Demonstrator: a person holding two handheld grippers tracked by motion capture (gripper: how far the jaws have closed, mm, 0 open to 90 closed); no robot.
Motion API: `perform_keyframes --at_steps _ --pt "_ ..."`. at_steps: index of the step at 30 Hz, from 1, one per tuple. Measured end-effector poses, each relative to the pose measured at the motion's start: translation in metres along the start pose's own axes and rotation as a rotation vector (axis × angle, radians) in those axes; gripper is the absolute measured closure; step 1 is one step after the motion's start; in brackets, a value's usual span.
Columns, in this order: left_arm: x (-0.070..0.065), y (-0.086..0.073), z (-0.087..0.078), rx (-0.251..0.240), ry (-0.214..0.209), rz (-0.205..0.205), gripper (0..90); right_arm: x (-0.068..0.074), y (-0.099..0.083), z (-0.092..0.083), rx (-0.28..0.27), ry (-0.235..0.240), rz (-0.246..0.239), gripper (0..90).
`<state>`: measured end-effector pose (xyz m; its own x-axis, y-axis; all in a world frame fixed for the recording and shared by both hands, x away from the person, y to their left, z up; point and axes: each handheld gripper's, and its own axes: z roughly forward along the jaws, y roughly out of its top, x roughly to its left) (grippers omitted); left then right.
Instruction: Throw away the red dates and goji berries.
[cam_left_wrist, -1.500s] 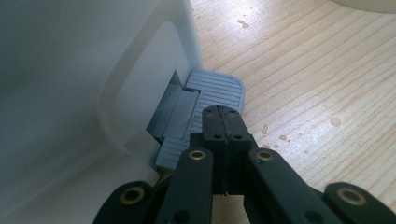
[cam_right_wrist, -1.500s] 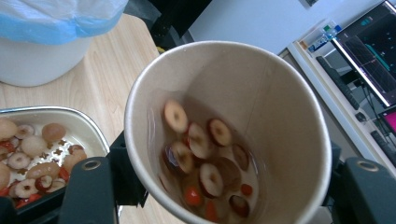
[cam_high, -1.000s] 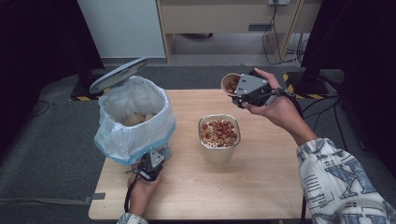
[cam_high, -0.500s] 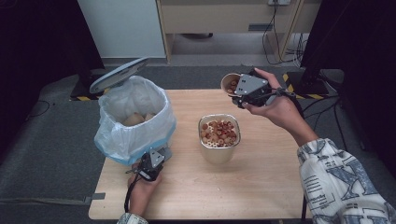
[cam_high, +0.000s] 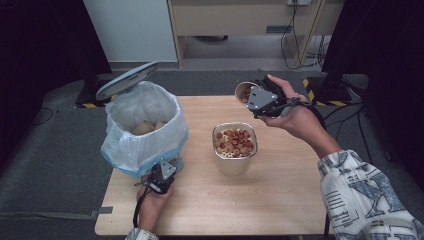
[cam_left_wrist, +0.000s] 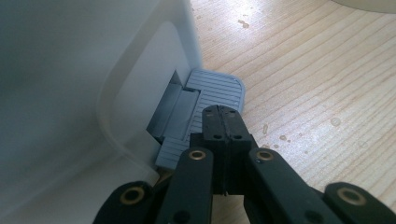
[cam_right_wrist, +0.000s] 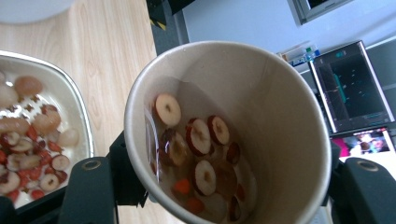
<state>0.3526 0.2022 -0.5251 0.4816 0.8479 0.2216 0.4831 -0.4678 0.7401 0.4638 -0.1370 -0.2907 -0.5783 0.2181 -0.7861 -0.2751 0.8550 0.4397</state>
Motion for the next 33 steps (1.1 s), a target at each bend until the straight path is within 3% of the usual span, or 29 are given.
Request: perform_keyframes --at_steps 3,28,32,33 --pt "0.000 0.000 0.000 0.000 0.000 0.000 89.4 0.002 0.003 -0.001 0.003 -0.001 -0.032 34.2" --pt "0.000 0.000 0.000 0.000 0.001 -0.001 89.3 -0.017 0.008 -0.016 -0.007 -0.039 -0.031 34.2" --pt "0.000 0.000 0.000 0.000 0.000 -0.001 89.3 -0.020 0.010 -0.018 0.005 -0.052 -0.060 34.2" --pt "0.000 0.000 0.000 0.000 0.000 -0.002 89.3 -0.019 0.012 -0.019 0.022 -0.065 -0.094 34.3"
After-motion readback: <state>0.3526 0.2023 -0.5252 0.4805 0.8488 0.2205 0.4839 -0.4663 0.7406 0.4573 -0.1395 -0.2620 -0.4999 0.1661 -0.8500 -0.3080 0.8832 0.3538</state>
